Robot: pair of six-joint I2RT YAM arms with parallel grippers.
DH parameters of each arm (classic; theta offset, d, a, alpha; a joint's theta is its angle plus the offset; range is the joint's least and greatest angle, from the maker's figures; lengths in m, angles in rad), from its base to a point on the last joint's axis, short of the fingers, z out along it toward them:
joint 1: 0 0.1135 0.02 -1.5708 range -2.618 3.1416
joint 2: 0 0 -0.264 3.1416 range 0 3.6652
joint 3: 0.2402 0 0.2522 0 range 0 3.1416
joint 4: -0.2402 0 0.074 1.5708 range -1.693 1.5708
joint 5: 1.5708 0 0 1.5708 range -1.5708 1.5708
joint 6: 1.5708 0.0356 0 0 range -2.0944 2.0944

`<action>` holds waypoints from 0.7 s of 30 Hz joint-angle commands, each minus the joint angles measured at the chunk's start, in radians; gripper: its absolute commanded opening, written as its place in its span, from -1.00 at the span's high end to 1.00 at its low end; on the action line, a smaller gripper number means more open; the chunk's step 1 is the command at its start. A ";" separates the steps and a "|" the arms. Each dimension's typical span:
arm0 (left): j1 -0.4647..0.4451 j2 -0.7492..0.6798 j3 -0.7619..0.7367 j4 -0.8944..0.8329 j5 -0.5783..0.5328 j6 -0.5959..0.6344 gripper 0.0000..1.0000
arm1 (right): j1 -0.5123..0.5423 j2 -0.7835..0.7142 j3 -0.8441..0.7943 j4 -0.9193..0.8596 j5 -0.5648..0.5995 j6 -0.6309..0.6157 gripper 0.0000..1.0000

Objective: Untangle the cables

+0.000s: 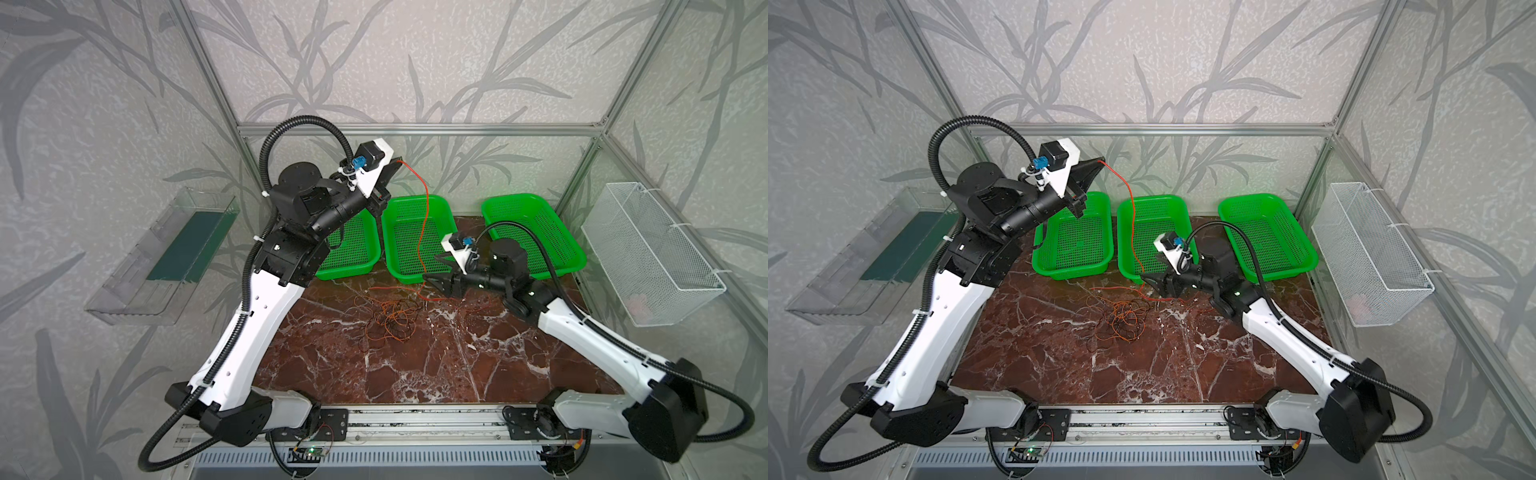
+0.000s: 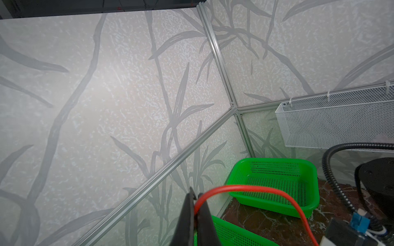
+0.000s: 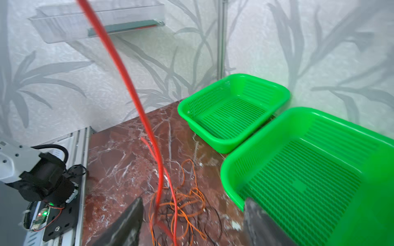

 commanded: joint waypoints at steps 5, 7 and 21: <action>-0.027 -0.027 -0.018 -0.033 -0.048 0.048 1.00 | 0.087 0.145 0.079 0.145 -0.073 0.050 0.03; -0.026 -0.041 -0.037 -0.035 -0.067 0.061 1.00 | 0.087 0.129 0.041 0.188 -0.067 0.077 0.55; 0.018 -0.373 -0.691 -0.035 -0.096 0.088 -0.99 | -0.042 -0.001 0.060 0.087 -0.079 0.199 1.00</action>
